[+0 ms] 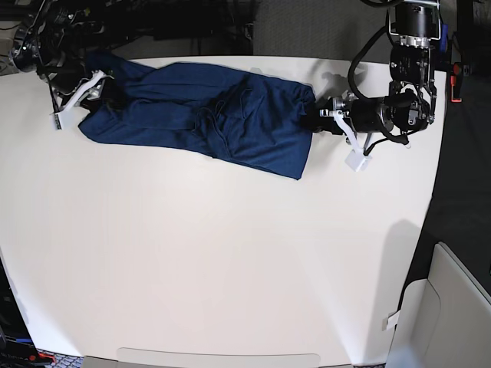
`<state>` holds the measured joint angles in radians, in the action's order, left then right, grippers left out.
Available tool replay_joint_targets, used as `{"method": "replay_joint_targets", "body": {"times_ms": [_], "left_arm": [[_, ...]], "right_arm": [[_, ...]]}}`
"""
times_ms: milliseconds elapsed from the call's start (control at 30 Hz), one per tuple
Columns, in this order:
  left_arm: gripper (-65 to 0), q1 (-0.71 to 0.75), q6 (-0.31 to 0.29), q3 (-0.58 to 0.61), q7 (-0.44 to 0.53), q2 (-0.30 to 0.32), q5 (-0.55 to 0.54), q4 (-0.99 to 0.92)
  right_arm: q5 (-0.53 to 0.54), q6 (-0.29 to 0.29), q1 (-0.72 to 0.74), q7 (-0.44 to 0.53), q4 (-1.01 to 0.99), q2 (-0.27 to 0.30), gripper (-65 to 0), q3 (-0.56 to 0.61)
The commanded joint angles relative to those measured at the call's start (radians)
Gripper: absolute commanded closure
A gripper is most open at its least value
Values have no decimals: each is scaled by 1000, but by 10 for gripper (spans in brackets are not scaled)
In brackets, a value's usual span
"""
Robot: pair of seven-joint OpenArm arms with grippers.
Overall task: Fold the T-shirt properly
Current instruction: 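Pull the strip edge with the left gripper to straighten the bundle, then fold the strip end with the right gripper toward the left gripper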
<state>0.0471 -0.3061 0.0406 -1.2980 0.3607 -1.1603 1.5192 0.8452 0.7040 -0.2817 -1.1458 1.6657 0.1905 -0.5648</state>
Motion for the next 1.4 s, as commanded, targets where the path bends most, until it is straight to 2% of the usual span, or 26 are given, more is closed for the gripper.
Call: {"method": "replay_joint_targets", "body": {"times_ms": [0,67,233,300,433,567,700,833,933,1033,1200,1367], "left_arm": [[-18,-11,0,5,-2,10,-28,19],[-18,-11,0,14,-2,10,-28,20],[-18,-11,0,18,-2,10,-28,20],[-18,-11,0,18,-2,5,-28,20],[-18,-11,0,46,5,2,-30,20],[-18,-14,0,68,5,-38,-30,22],[-18,-13,0,77,-1,-81,-30,20],[-18,-13,0,106,10,-82,-28,17],[-18,-11,0,106,10,-82,-27,16],[-18,-11,0,106,10,-79,-27,16],[-18,-11,0,106,10,-82,36,16],[-18,10,0,104,10,-82,64,17]], "right_arm": [[-33,-6,9,-46,-5,5,-330,12],[-33,-6,29,-46,-22,5,-305,30],[-33,-6,62,-46,-42,5,-103,52],[-28,-6,69,-46,-42,5,-62,45],[-17,-6,88,-46,-34,11,-49,38],[29,-6,114,-46,-34,14,-38,-22],[115,-6,151,-47,-34,14,-38,-54],[222,-6,193,-50,-32,14,-38,-50],[293,-6,235,-92,-29,5,-39,-24],[320,-6,263,-98,9,-32,-40,53],[313,-6,290,-98,49,-125,-41,260],[239,-6,319,-98,46,-219,-41,421]]}}
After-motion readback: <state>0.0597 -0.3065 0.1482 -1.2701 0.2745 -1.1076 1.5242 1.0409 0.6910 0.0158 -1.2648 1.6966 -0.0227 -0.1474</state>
